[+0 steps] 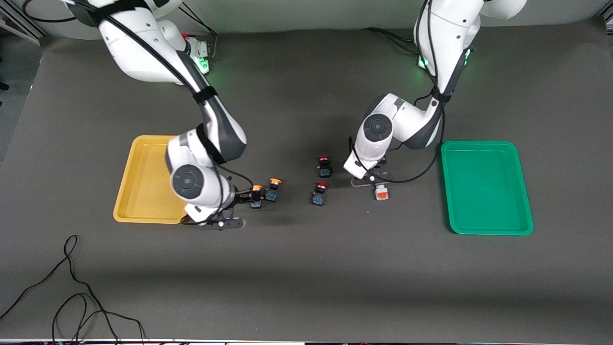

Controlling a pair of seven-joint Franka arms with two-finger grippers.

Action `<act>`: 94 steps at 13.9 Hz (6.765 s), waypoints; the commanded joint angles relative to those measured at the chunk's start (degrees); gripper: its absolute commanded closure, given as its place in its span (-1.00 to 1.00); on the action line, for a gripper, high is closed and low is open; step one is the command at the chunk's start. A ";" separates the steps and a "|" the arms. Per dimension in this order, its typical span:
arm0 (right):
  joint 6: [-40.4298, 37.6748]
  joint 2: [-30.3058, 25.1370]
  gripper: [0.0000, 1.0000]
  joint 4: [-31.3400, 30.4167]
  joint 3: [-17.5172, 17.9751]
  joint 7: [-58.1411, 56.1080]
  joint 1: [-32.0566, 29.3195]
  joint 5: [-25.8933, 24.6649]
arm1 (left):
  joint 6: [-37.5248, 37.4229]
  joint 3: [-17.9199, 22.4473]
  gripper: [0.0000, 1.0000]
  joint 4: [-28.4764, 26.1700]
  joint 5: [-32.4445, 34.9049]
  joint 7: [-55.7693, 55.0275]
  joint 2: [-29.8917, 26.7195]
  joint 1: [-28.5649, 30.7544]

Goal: Place green and yellow buttons in trays
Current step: 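Grasp the green button and the blue button with the left and right grippers, then lower the green-top button into the green tray and open the left gripper, then place the blue button in the yellow tray while the left gripper grasps another, then place the orange-top button in the green tray while the right gripper reaches another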

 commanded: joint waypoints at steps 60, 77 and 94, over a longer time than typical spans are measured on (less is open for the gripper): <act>20.29 -20.72 1.00 -40.26 -17.55 -36.36 -8.23 4.02 | -4.79 -0.66 0.08 11.41 1.07 3.96 8.40 9.63; 4.07 -23.44 -1.00 -29.57 -17.90 -28.12 -4.80 8.88 | -37.34 -0.14 0.47 14.40 0.97 43.47 -13.14 38.70; 2.96 5.03 -0.99 3.86 -13.42 10.84 13.30 13.09 | -26.27 0.04 -1.00 10.92 4.32 56.78 -8.82 47.33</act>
